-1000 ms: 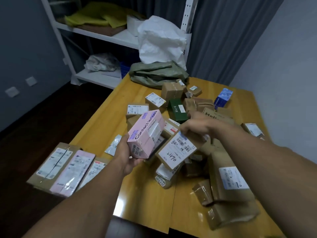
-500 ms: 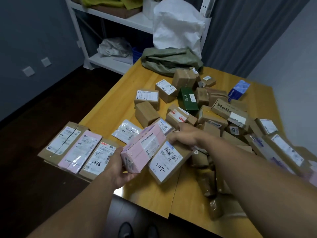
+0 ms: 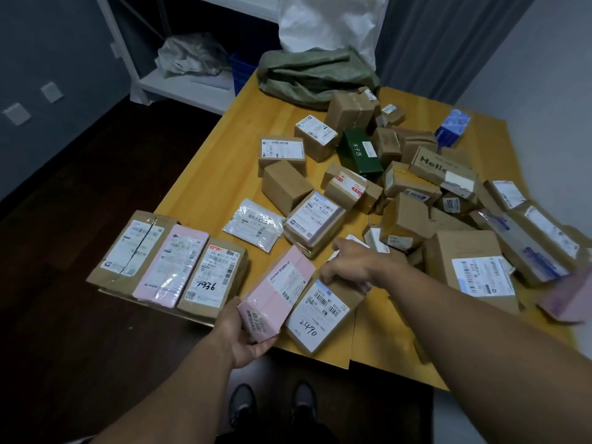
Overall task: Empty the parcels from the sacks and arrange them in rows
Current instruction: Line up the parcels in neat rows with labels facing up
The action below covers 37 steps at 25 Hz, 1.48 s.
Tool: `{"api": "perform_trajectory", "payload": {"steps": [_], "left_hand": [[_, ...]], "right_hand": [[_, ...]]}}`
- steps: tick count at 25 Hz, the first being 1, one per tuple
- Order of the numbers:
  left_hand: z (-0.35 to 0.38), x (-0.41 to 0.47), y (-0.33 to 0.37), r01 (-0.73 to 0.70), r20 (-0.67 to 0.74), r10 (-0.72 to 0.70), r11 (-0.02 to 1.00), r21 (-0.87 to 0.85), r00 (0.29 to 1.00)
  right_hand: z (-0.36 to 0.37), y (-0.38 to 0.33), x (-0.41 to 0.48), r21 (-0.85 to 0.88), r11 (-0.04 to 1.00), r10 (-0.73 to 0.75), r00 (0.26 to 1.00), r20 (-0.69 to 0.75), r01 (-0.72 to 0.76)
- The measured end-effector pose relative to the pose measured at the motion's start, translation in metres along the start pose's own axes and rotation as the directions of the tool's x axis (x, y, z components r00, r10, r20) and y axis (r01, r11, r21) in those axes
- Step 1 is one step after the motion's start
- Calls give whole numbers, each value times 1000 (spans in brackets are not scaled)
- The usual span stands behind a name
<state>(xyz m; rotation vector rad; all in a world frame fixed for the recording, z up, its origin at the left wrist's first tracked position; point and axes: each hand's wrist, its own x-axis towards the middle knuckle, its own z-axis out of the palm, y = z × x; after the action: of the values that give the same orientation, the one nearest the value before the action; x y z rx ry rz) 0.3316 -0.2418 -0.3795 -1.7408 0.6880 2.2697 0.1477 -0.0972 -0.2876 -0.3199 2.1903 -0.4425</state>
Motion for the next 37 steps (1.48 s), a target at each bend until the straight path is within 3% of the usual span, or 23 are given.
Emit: {"api": "perform_trajectory", "payload": {"steps": [7,14,23,29,37], "left_hand": [[-23,15,-13,76,-27,-77,997,-29,997],[-39,20,-12,57,-110,-50,996,63,993],[-27,23,-14,21,-57,-16,996,85,998],[-26,28,-12,-5,-34,11,987,158,999],[-28,33,-9,-24,-29,31,975,223,999]], "right_hand": [[33,4,8,-19,999,42,999,-11,-42],[45,-3,17,-53,998,-34,999,22,35],[47,-20,37,-51,992,-111,992,61,115],[48,-17,50,-74,967,-250,966,-61,246],[63,-22,67,-142,936,-339,933,-119,321]]}}
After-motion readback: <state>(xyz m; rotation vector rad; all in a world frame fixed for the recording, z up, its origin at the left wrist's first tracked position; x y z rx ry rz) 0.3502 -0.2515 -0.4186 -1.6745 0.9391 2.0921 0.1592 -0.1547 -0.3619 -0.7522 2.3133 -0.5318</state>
